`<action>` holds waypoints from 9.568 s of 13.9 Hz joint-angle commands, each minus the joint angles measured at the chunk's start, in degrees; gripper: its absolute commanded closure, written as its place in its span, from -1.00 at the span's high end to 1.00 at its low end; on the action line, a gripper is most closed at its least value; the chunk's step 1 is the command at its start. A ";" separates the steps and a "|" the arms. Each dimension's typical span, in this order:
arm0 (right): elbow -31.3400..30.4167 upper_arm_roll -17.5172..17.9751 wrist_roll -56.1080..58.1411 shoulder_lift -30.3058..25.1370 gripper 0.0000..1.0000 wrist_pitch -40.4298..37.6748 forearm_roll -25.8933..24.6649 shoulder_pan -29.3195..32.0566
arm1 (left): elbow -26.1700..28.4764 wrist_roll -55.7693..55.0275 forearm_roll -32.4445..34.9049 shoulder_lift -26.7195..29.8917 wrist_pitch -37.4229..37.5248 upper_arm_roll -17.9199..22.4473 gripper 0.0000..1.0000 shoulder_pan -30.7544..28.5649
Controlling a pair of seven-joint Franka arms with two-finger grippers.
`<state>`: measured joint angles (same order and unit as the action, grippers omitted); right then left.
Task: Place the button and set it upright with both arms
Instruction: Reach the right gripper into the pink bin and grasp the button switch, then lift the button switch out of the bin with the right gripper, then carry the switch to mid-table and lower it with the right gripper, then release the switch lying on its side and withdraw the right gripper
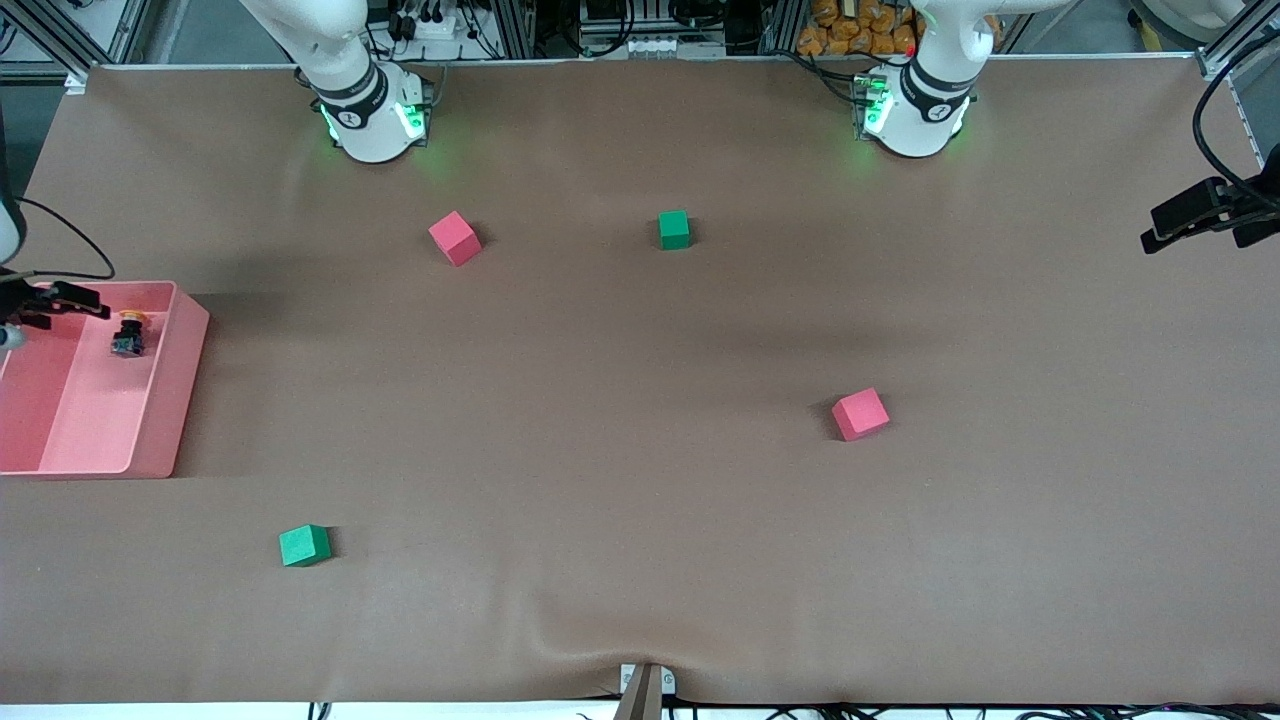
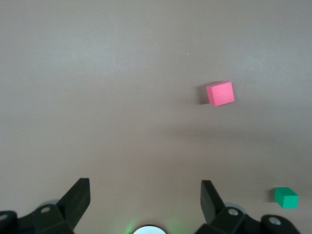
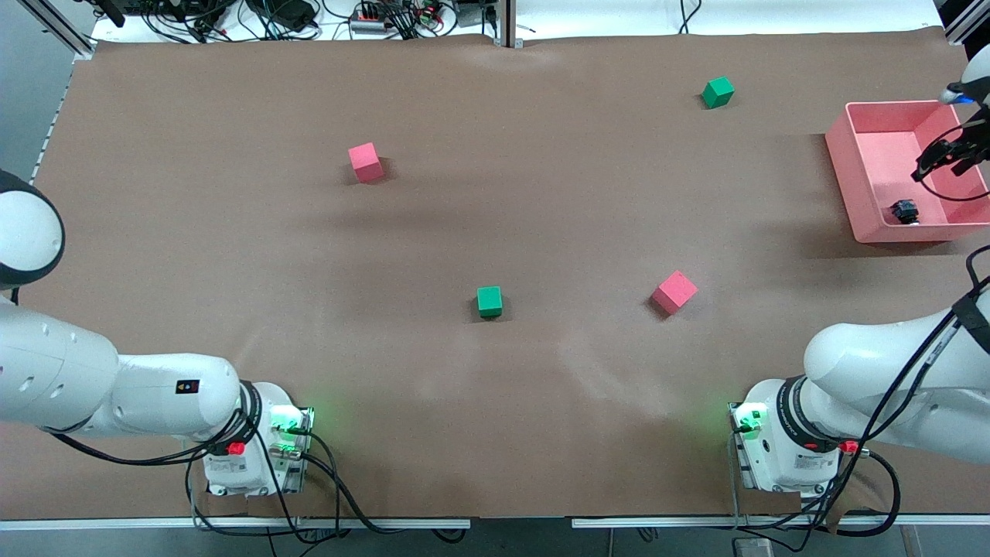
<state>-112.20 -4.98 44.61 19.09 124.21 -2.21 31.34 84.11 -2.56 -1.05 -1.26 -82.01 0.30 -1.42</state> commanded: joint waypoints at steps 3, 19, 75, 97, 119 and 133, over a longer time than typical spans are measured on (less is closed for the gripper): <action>0.49 1.02 3.11 5.60 1.00 4.19 -0.87 3.11 | -0.18 -0.43 0.61 0.65 0.80 -0.48 1.00 -0.07; 0.31 1.11 4.17 14.40 1.00 13.16 -0.87 5.58 | -0.35 -0.08 0.43 0.56 0.80 -0.48 1.00 -0.25; 28.35 2.96 -62.79 15.70 -1.00 -5.32 13.55 -64.28 | 0.35 0.36 -0.80 -0.14 0.80 -0.48 1.00 -0.16; 23.78 4.10 -70.89 26.70 0.73 8.15 14.08 -71.59 | 0.44 1.06 -0.80 -0.32 0.80 -0.48 1.00 -0.34; 23.60 1.82 -62.11 -1.23 1.00 -16.89 7.57 -48.58 | -0.09 -7.63 -3.25 -3.74 -0.16 -1.00 1.00 9.59; 15.42 -3.37 -40.74 -17.59 1.00 -24.79 3.35 -30.91 | -0.44 -25.64 -6.42 -14.99 -13.51 -0.92 1.00 27.17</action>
<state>-95.24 -9.04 2.39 4.27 101.02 2.08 -1.33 84.87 -25.59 -6.80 -14.55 -93.53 -1.11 24.00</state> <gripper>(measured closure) 0.000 0.000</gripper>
